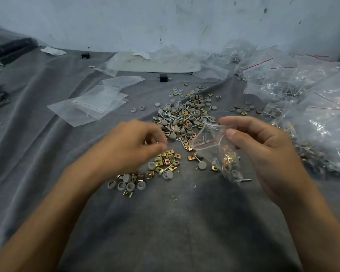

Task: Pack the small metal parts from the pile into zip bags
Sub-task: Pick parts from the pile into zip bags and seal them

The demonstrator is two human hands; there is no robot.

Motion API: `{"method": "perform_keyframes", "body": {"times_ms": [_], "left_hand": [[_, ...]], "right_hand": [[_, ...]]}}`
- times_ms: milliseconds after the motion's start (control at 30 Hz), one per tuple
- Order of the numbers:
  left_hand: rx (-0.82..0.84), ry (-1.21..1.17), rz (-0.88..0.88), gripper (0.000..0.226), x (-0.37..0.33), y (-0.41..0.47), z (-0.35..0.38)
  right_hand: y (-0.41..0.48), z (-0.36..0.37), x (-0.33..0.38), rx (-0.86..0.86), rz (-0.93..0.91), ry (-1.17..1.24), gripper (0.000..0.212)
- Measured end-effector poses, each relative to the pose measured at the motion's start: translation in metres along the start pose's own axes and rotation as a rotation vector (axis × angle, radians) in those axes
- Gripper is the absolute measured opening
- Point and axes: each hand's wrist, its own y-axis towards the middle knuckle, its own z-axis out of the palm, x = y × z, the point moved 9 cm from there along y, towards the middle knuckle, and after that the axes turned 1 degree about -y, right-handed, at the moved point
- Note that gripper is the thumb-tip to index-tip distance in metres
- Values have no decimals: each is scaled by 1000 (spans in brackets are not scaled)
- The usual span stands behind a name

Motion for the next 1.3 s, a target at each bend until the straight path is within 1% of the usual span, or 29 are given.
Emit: {"method": "perform_keyframes", "body": {"times_ms": [33,100,233,400,567,633,733,833,933,1033,1133,1233,1267,1300], "left_hand": [[71,99,-18,5,4,-1,13],[130,261,-28,3,8,-3,33],[79,433,-41,10,9,-4,46],[47,496,-42,18,4,-4,47],[155,374,-59,12,4,-7,59],[161,351,-52,12,1,-9,59],[56,251,-25,11,-5,-8,42],[-74,65,10,9,-15,-8,17],[-115,-59,68,11,-31,-10,7],[-120,-72,162,10,-50,-13,9],[-122,-21,254,9,-65,-14,13],[-154,-93,228,23,-58,-12,-1],[-189,-128,206,23,-50,-11,-12],[-246,-161,179,19,-39,-11,-25]], "right_hand": [[0,0,0,1,0,2,23],[0,1,0,7,-2,-4,23],[-1,1,-1,11,1,-2,22],[-1,0,-1,15,1,-16,22],[-1,2,0,20,6,-20,23],[-1,3,-1,23,13,-16,23],[-1,4,0,28,22,-4,23],[-3,8,-1,42,32,2,23],[-3,13,0,60,40,-3,25],[-4,16,0,64,46,-2,25],[-5,19,1,71,49,0,23],[-4,16,1,63,41,-8,22],[-4,12,2,50,35,-12,23],[-3,9,2,35,28,-13,23]]}}
